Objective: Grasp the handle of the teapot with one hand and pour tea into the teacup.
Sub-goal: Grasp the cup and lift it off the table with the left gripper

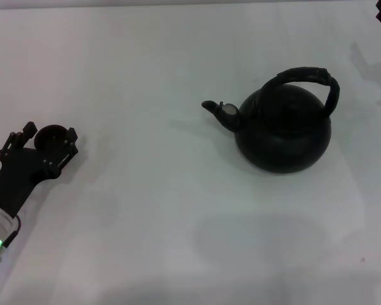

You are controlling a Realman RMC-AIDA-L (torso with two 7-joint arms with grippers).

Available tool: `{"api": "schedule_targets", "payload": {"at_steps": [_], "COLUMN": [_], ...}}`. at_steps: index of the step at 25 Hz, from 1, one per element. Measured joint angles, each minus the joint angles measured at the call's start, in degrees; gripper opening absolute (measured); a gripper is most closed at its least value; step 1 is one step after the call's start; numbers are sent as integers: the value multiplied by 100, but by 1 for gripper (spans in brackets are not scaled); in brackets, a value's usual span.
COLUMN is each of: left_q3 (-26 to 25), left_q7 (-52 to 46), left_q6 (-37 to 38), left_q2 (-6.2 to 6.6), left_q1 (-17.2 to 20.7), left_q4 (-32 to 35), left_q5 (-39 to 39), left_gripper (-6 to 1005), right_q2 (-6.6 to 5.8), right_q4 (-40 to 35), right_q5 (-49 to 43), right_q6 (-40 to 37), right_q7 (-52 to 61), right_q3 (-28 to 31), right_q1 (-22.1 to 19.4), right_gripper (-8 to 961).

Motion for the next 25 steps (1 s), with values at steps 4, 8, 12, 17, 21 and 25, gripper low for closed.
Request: {"api": "schedule_targets", "payload": {"at_steps": [4, 8, 12, 17, 21, 25], "left_q3": [0, 0, 0, 0, 0, 0], "left_q7": [0, 0, 0, 0, 0, 0], "left_q6": [7, 58, 116, 260, 300, 320], "left_q2": [0, 0, 0, 0, 0, 0], "left_q1": [0, -7, -20, -61, -86, -88], "left_q4": [7, 15, 15, 7, 0, 0], "left_q5": [-11, 10, 18, 20, 20, 20], "left_gripper": [862, 862, 861, 862, 861, 860], "right_q2": [0, -3, -8, -9, -9, -9], "right_q4": [0, 0, -6, -22, -25, -25], "right_q5": [0, 0, 0, 0, 0, 0], "right_q6": [0, 1, -4, -13, -15, -16], "right_q7": [-7, -12, -15, -24, -24, -24], "right_q3": [0, 1, 0, 0, 0, 0], "right_q1": [0, 0, 0, 6, 8, 9], "right_gripper": [832, 832, 832, 831, 831, 831]}}
